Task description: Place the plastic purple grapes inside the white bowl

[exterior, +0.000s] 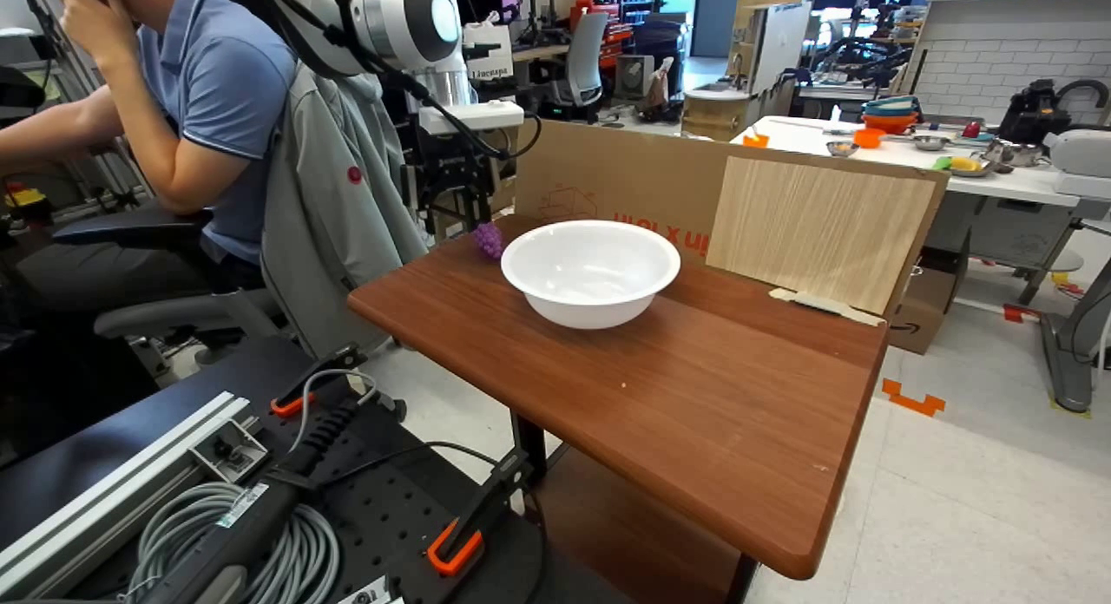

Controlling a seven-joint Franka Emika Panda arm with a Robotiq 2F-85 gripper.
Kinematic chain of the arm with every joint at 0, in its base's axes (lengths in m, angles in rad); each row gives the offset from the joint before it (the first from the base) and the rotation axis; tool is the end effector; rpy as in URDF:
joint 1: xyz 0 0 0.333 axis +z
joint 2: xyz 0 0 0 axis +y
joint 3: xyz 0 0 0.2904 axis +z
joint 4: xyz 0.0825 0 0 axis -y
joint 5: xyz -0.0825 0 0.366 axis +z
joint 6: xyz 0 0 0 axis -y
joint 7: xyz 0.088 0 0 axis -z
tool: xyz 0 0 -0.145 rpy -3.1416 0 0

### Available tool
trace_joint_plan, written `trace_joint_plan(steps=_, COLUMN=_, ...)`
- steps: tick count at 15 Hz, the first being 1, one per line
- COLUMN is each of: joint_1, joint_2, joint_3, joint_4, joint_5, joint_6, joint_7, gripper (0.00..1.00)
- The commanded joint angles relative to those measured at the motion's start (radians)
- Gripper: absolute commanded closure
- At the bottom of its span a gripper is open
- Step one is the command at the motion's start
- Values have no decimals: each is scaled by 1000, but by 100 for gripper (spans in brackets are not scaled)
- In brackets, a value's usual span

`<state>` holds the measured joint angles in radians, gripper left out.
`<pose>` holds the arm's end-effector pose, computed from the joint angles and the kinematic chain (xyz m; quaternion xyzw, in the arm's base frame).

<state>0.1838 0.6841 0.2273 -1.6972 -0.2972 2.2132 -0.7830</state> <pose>0.5832 0.2286 0.1490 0.7779 0.6232 -0.0765 0.0252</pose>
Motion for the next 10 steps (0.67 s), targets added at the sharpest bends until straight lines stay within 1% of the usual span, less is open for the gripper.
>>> trace_joint_plan(steps=1, joint_1=-21, joint_2=-12, joint_3=2, joint_4=-20, joint_5=35, joint_6=73, joint_7=11, gripper=0)
trace_joint_plan(steps=5, joint_1=-27, joint_2=-22, joint_3=-5, joint_4=-26, joint_5=38, joint_6=146, joint_7=27, gripper=0)
trace_joint_plan(steps=10, joint_1=-36, joint_2=-4, joint_3=-23, joint_4=-32, joint_5=38, joint_6=144, joint_7=59, gripper=0)
